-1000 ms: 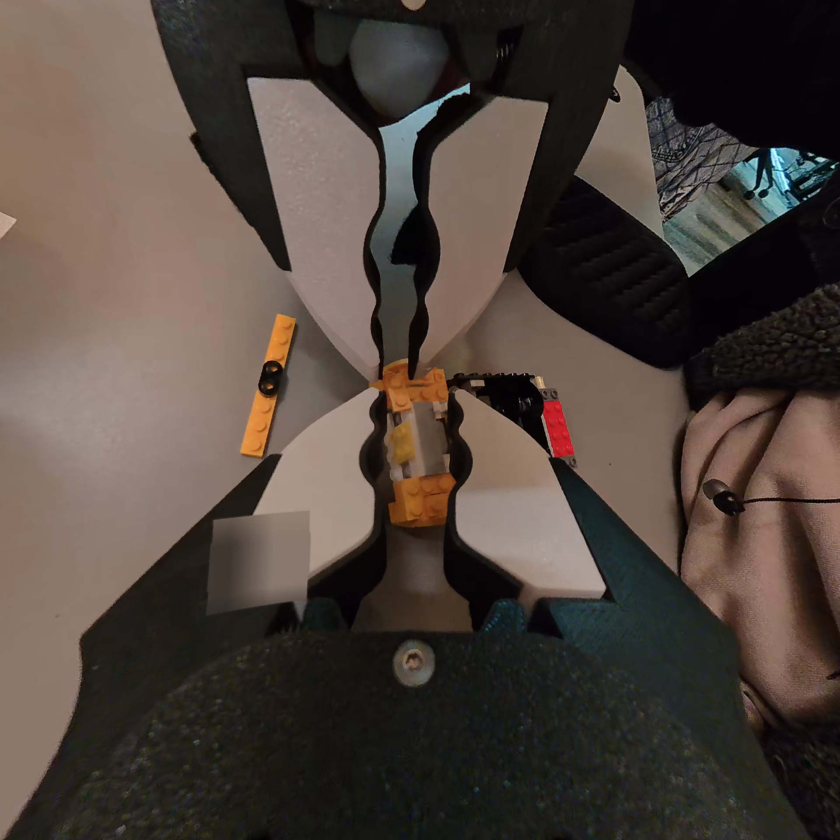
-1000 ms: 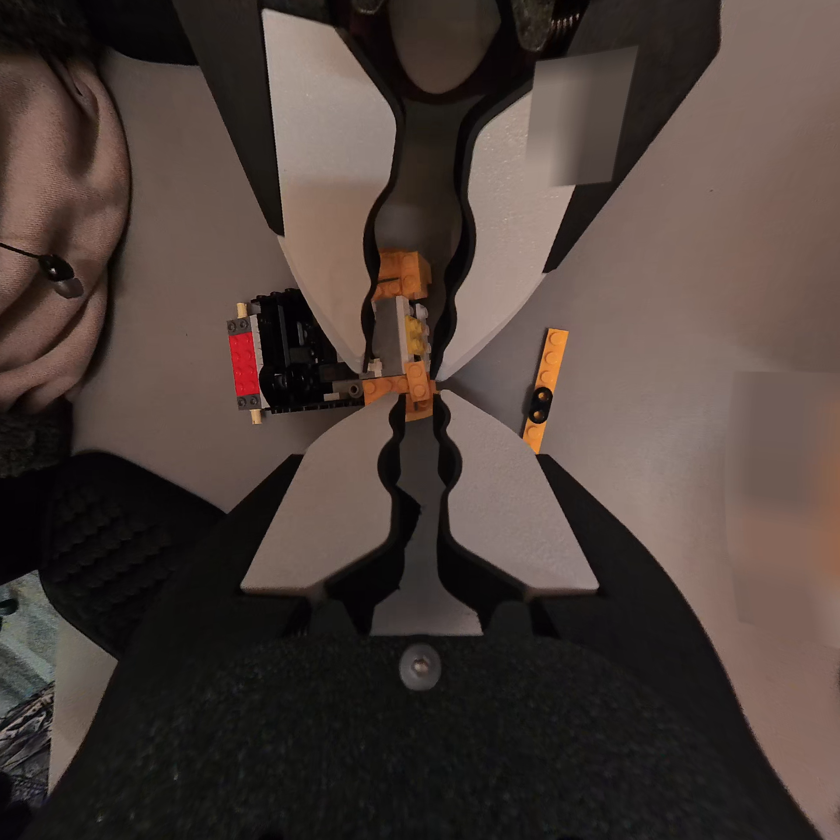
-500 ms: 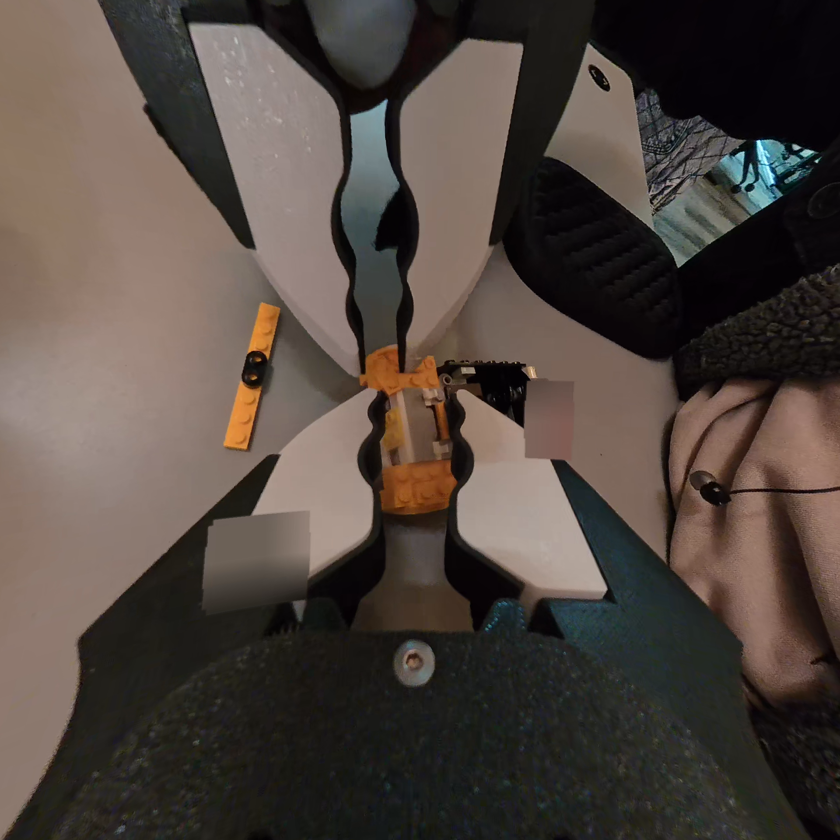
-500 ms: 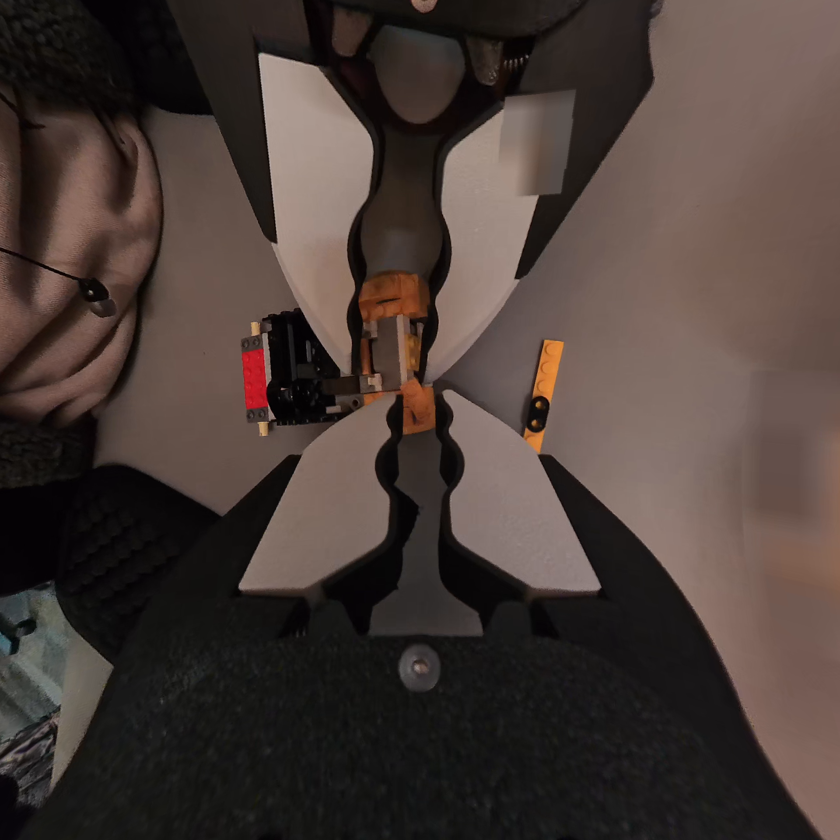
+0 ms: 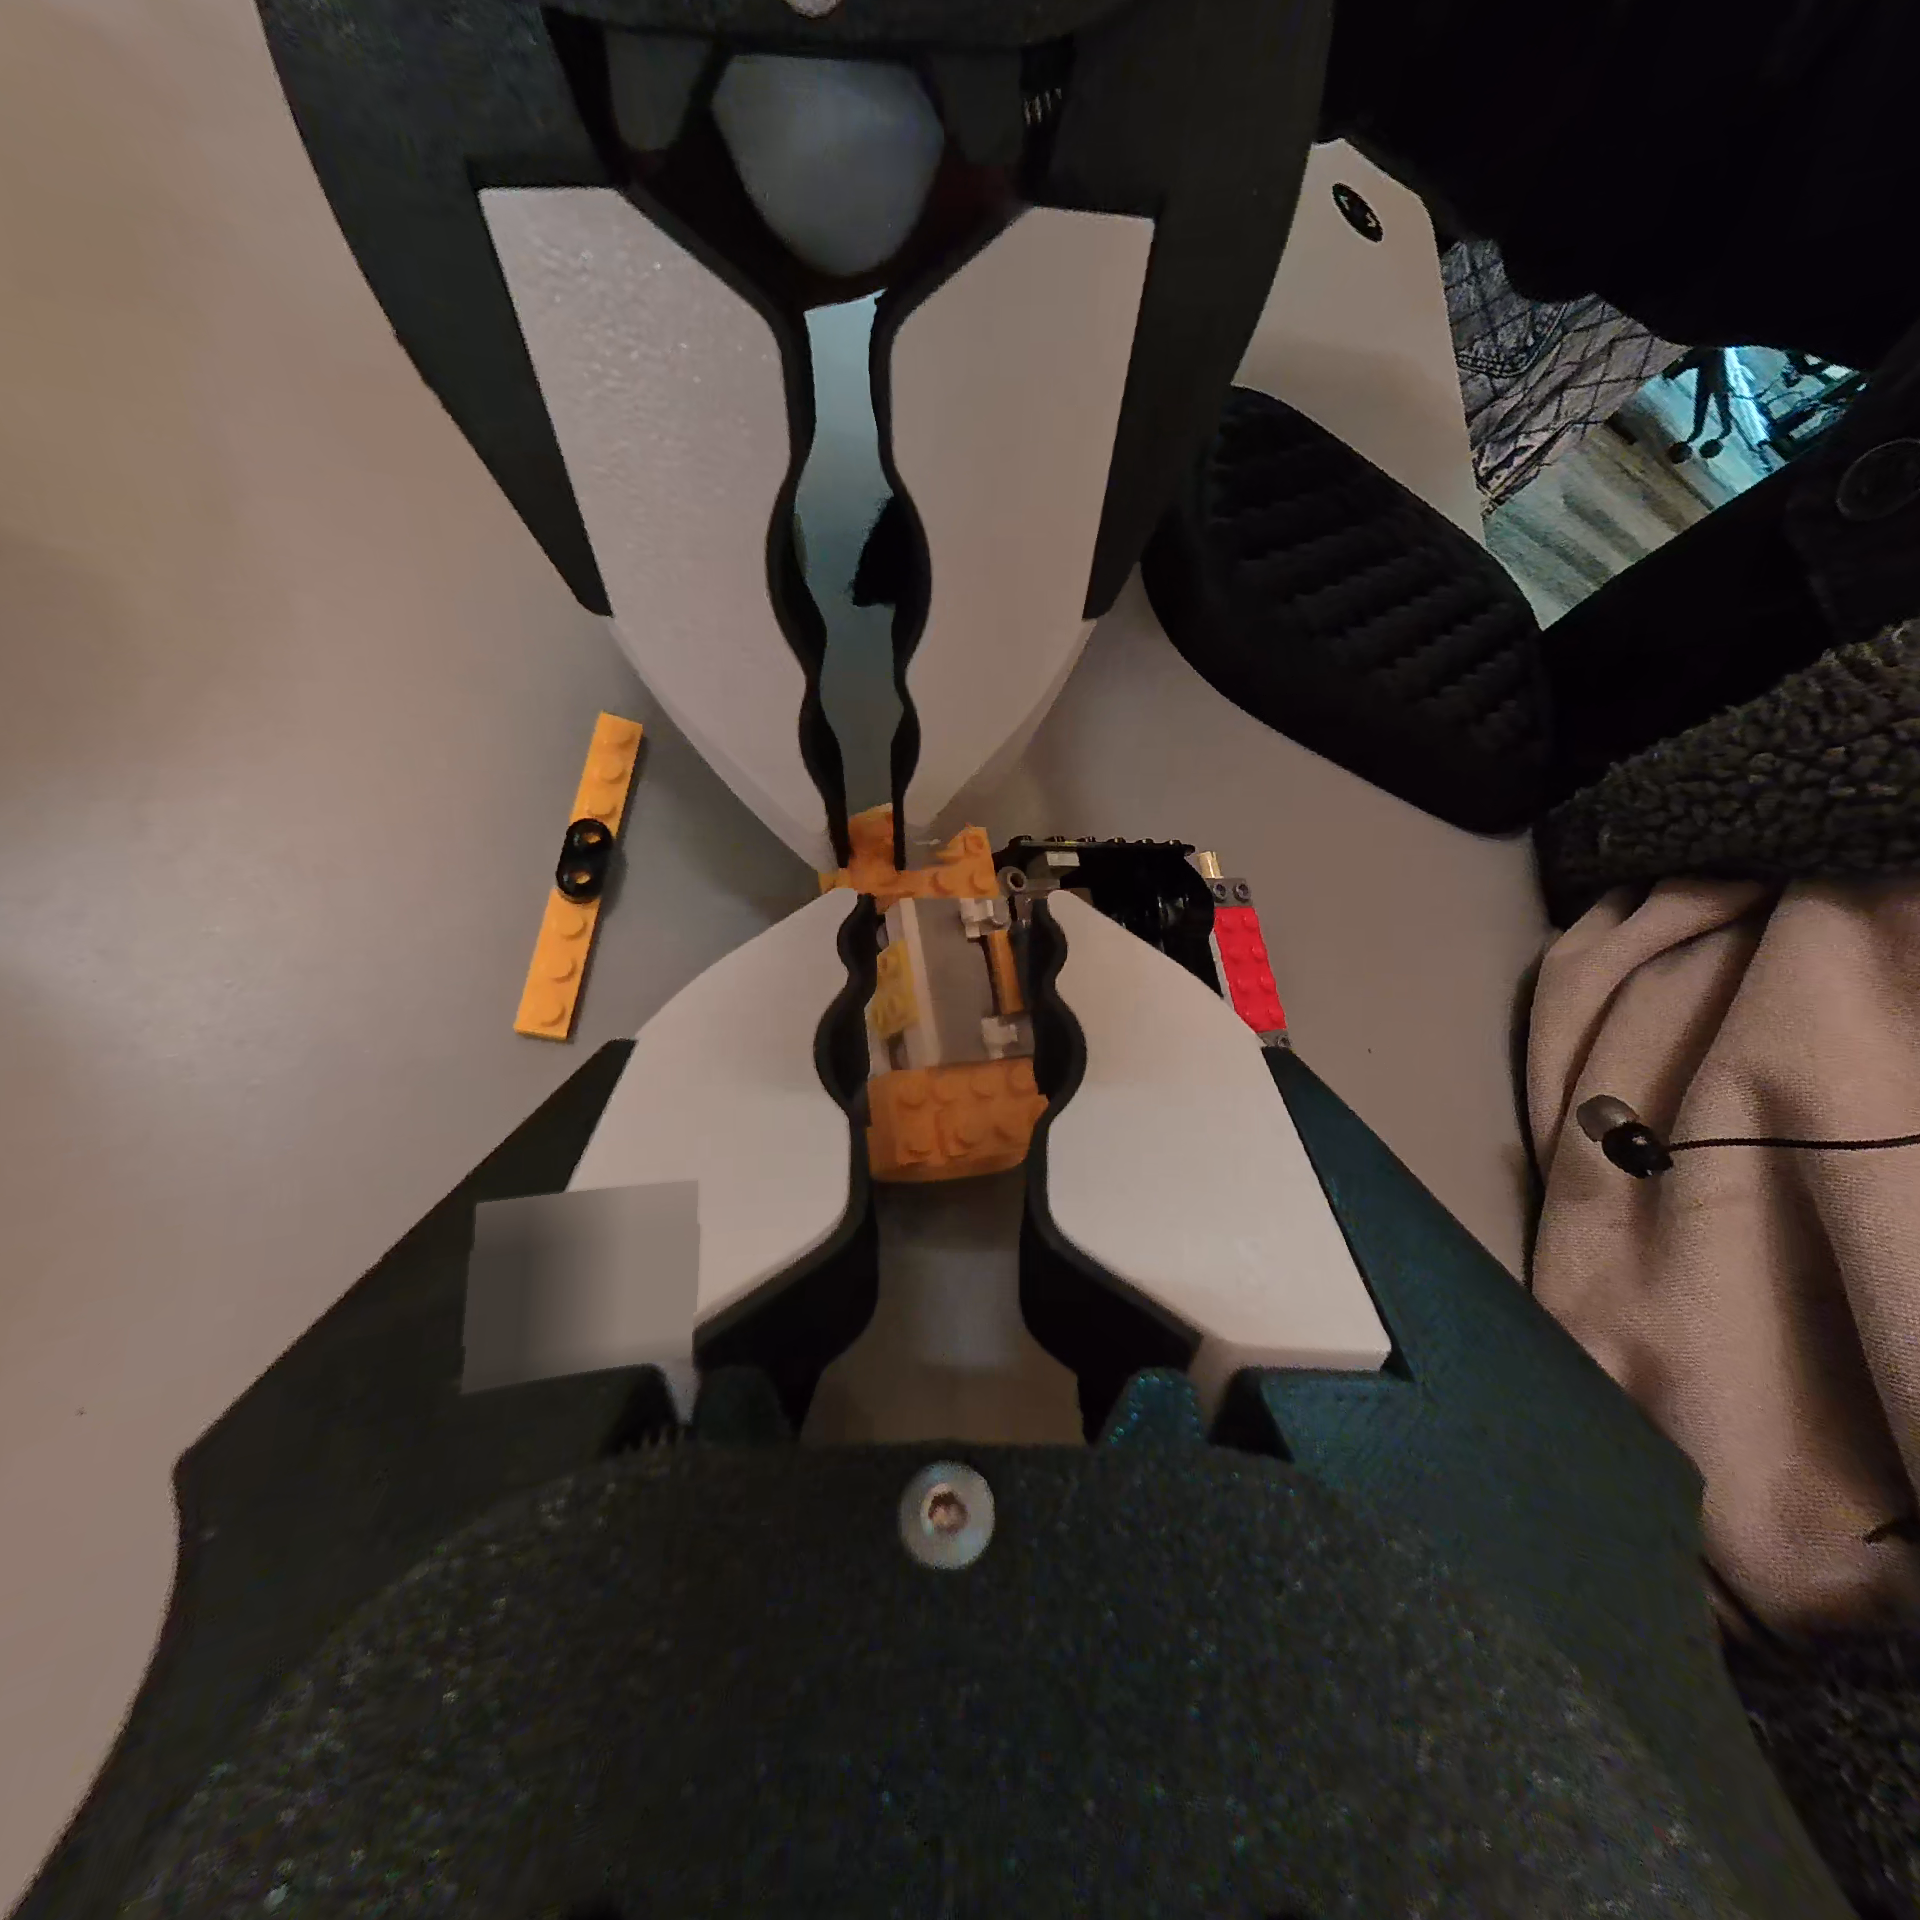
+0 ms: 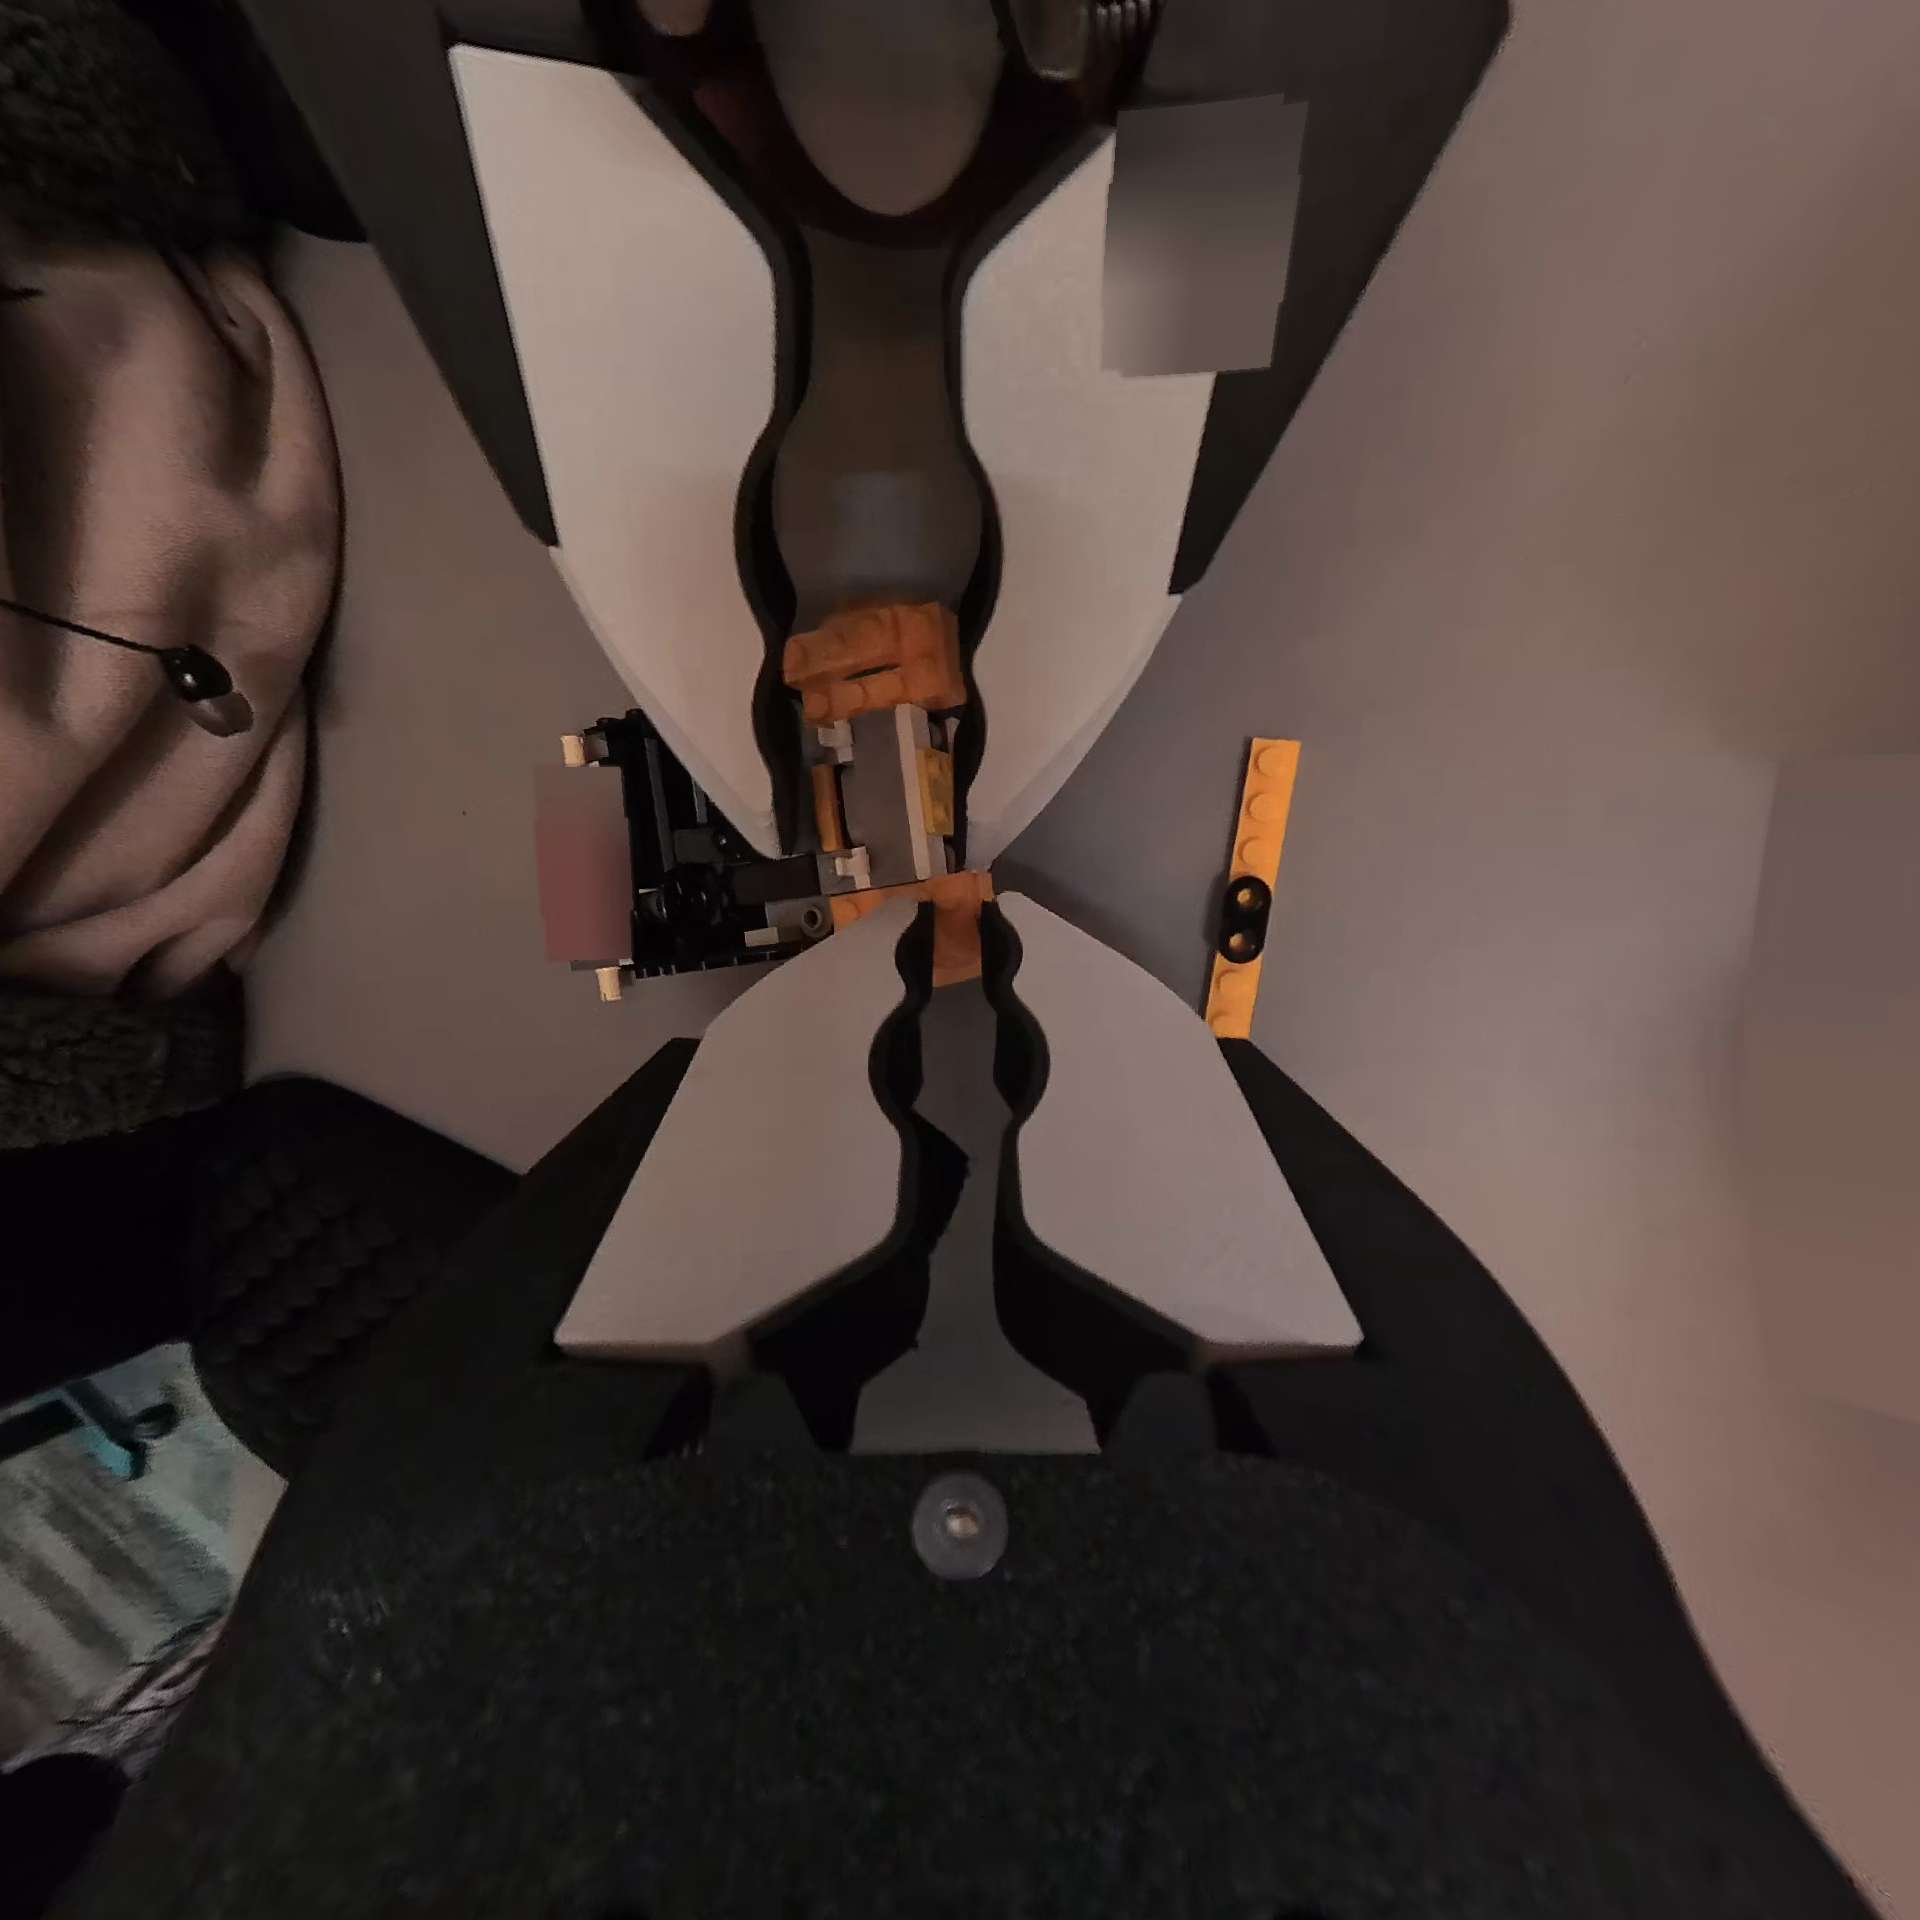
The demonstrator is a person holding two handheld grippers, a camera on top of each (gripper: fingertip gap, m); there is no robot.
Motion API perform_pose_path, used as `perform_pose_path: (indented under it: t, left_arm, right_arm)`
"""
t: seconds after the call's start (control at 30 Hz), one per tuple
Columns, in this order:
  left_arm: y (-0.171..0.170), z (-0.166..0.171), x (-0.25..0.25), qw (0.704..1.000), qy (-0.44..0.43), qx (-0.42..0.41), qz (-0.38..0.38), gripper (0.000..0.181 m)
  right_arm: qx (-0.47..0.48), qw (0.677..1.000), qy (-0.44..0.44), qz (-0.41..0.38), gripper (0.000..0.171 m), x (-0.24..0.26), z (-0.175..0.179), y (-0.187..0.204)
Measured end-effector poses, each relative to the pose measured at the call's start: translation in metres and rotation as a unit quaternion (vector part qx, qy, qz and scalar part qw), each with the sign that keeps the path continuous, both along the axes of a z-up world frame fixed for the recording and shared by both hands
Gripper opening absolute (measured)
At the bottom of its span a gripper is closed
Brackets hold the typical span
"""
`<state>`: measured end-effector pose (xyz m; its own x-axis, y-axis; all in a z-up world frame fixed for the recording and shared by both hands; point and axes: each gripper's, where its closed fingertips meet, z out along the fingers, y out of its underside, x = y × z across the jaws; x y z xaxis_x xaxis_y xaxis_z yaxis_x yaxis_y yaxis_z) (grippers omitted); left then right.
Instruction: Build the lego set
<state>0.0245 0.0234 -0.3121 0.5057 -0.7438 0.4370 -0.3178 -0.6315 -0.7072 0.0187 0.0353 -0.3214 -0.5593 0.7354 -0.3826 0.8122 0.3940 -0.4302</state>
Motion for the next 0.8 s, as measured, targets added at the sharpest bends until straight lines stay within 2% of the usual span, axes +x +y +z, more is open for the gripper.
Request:
perform_pose_path:
  t: [0.57,0.7,0.8]
  left_arm:
    - [0.000,0.005,-0.004,1.000,-0.007,0.008,0.007,0.029]
    - [-0.006,0.011,-0.017,1.000,-0.011,0.010,0.013,0.033]
    - [-0.018,0.007,-0.028,1.000,0.007,0.020,0.007,0.039]
  right_arm:
    - [-0.042,0.999,0.002,-0.030,0.013,0.004,0.003,0.005]
    - [-0.052,0.998,0.029,-0.022,0.018,0.008,0.008,0.003]
    - [-0.024,0.997,0.068,0.005,0.027,0.016,0.007,0.000]
